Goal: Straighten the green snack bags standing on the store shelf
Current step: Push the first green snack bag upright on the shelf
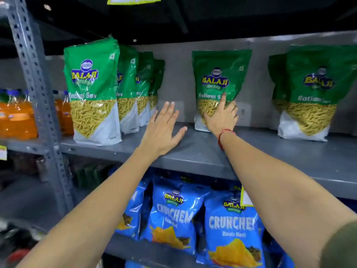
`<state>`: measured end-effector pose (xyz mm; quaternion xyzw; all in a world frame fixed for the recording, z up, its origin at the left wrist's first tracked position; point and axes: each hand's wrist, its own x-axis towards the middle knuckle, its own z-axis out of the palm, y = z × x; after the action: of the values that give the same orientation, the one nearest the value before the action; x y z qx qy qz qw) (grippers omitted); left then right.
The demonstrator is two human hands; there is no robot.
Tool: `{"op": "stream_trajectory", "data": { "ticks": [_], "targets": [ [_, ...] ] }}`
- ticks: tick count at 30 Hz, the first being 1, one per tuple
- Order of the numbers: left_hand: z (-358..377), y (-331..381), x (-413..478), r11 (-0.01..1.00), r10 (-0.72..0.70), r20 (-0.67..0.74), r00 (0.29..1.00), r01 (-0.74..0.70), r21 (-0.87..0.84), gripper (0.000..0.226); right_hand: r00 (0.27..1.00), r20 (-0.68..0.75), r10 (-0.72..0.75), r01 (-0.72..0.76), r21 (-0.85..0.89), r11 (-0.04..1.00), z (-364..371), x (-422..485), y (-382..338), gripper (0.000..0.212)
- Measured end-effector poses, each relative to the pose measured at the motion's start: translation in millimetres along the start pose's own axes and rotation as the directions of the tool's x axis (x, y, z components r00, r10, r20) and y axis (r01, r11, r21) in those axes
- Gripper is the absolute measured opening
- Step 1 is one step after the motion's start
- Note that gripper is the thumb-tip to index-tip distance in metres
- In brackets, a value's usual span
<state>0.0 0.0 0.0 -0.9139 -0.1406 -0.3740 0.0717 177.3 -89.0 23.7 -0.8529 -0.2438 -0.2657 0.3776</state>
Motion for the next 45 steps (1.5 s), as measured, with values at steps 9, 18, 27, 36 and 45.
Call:
{"op": "stream_trajectory", "data": {
  "ticks": [9,18,27,36,45],
  "targets": [
    [-1.1,1.3,-39.2,0.978,-0.025,0.052,0.998,0.035,-0.205,0.050,0.989,0.090,0.121,-0.127,0.058,0.990,19.9,12.9,-4.1,0.107],
    [7.8,-0.2,-48.7,0.999,-0.048,-0.077,0.996,0.046,-0.029,0.050,0.966,-0.016,0.258,-0.252,0.167,0.953,28.4,18.1,-22.6,0.114],
    [10.2,-1.5,-48.1,0.997,-0.051,-0.080,0.995,0.045,-0.069,0.049,0.979,-0.028,0.201,-0.194,0.149,0.970,17.7,6.1,-22.1,0.108],
    [6.9,-4.2,-52.9,0.997,-0.011,-0.082,0.997,0.005,-0.081,0.050,0.981,-0.061,0.186,-0.177,0.122,0.977,-5.0,-26.0,-31.4,0.111],
    [0.4,-17.0,-66.5,0.999,-0.002,-0.057,0.998,-0.001,-0.048,0.063,0.980,-0.151,0.127,-0.108,0.128,0.986,-30.8,-71.1,-41.7,0.113]
  ]
}}
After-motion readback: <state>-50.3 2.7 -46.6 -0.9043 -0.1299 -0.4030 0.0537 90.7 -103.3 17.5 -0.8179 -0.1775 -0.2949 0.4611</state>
